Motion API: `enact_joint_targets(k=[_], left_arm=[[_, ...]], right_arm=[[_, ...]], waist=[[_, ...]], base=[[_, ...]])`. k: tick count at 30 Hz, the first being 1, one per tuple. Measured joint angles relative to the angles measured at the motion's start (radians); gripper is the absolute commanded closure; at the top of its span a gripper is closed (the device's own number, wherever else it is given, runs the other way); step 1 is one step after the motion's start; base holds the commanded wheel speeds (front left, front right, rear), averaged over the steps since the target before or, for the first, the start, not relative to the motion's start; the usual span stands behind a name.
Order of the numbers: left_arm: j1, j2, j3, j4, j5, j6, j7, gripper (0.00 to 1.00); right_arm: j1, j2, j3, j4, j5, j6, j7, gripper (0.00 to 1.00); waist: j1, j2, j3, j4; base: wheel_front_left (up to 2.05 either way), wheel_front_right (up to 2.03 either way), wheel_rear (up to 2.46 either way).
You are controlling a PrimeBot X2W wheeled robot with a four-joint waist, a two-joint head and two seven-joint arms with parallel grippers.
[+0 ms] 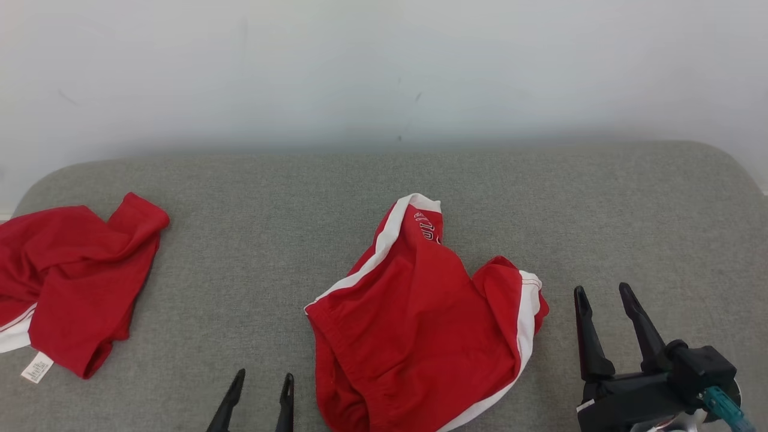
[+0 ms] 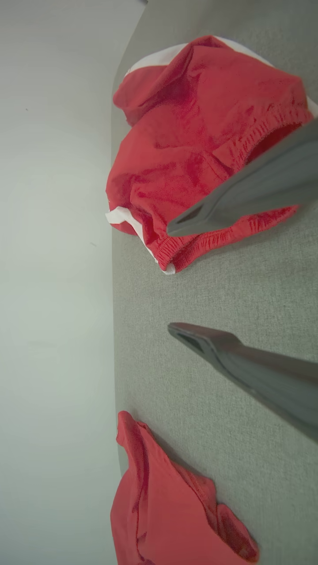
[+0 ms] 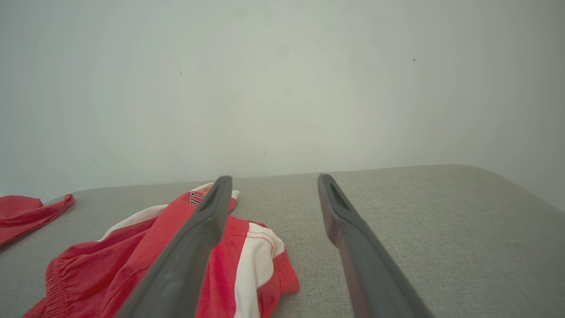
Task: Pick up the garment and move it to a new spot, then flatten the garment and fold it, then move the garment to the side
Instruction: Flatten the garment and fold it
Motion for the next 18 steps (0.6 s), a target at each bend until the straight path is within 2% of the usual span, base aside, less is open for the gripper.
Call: enact_joint_targets(k=[7, 11, 18], left_arm=[[0.005, 0.006, -0.127, 0.053, 0.037, -0.032, 0.000, 0.00], [0.009, 0.017, -0.217, 0.100, 0.044, -0.034, 0.000, 0.00], [0.000, 0.027, -0.289, 0.195, 0.011, -0.040, 0.000, 0.00]], right_arm=[[0.044, 0.026, -0.013, -0.017, -0.003, 0.000, 0.000, 0.00], [0.045, 0.034, -0.012, -0.019, -0.003, 0.000, 0.000, 0.00], [0.039, 0.036, -0.011, -0.016, -0.003, 0.000, 0.000, 0.00]], waist=[[0.0000, 0.0000, 0.022, -0.015], [0.0000, 0.0000, 0.035, -0.027], [0.0000, 0.0000, 0.047, -0.049]], base=[[0.00, 0.00, 0.00], [0.00, 0.00, 0.00], [0.00, 0.00, 0.00]])
